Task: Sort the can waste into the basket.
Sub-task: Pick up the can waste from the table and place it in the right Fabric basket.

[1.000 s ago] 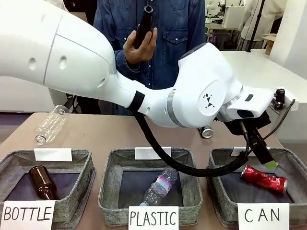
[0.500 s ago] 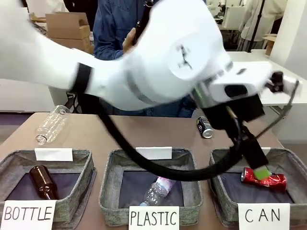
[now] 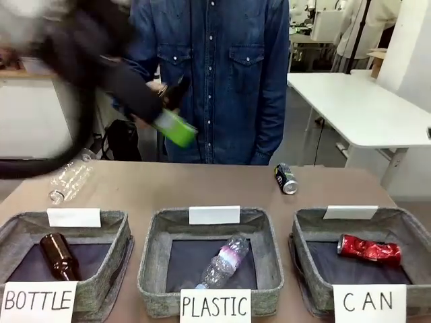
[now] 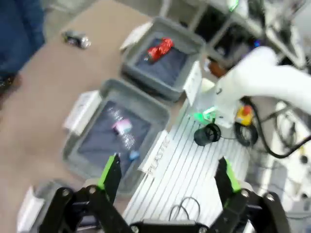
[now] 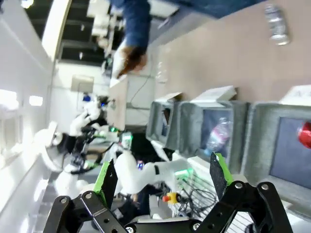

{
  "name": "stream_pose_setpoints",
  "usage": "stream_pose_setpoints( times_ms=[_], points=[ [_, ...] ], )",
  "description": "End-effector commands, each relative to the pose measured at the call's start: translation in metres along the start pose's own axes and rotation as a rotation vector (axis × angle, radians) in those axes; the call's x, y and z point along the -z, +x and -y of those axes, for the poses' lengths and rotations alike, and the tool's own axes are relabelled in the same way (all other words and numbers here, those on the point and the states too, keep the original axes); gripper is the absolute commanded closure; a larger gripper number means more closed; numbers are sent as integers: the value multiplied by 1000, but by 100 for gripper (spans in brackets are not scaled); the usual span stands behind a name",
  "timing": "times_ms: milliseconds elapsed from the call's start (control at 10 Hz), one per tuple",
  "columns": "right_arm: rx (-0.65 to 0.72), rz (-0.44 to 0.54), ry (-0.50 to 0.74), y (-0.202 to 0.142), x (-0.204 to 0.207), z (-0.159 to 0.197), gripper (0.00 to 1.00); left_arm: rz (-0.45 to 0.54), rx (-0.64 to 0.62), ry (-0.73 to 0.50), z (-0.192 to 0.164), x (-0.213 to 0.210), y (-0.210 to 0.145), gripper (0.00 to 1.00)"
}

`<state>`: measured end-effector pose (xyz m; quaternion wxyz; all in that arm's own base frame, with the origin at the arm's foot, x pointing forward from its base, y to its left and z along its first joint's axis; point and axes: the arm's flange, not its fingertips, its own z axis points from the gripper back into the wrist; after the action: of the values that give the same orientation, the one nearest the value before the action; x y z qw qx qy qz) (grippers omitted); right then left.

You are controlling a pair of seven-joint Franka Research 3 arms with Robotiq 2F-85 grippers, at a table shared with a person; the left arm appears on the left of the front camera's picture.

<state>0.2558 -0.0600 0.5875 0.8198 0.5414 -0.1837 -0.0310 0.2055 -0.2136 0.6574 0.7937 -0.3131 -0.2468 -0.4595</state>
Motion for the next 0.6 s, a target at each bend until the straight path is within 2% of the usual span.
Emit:
stream_pose_setpoints(
  times_ms=[0,100,200,300,400,500],
  points=[
    [38,-26,62,10,38,-22,0,100,-242,103,-21,-63,-43,0],
    [30,-59,75,10,56,-32,0,181,-372,126,-41,-98,-80,0],
    [39,-55,48,13,62,-31,0,227,-467,351,-38,-98,-100,0],
    [2,-63,55,3,46,-27,0,110,-250,85,-32,-80,-57,0],
    [11,-77,55,5,61,-31,0,307,-237,252,-4,-152,-81,0],
    [20,-74,54,7,60,-29,0,441,-291,437,33,-214,-110,0]
  ],
)
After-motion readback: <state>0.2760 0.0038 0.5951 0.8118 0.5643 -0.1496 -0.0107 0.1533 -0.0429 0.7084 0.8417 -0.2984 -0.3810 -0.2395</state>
